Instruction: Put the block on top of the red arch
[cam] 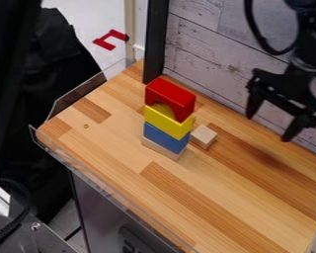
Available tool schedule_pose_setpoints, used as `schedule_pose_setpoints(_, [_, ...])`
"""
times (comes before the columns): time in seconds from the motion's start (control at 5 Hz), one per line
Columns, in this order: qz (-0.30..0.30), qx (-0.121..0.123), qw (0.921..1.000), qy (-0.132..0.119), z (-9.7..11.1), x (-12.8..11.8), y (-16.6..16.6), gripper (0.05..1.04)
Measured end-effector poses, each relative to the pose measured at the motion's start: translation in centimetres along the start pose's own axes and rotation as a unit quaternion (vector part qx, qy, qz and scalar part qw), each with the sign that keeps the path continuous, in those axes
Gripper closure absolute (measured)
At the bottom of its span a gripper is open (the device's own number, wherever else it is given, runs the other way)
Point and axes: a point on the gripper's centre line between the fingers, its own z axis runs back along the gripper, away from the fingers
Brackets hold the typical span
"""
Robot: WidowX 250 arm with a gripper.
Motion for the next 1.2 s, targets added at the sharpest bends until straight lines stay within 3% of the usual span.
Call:
schedule_pose_setpoints(0.2, [0.009, 0.001, 0.9998, 0.018, 0.4, 1.3, 4.0, 0.084])
schedule_pose_setpoints(0.4, [0.043, 0.003, 0.9981, 0.044, -0.5, 1.1, 7.6, 0.084])
schedule_pose_setpoints(0.8, [0.051, 0.003, 0.9972, 0.055, -0.7, 0.8, 9.1, 0.084])
schedule_pose_setpoints(1.2, [0.039, 0.000, 0.9969, 0.069, -1.9, -0.2, 8.3, 0.084])
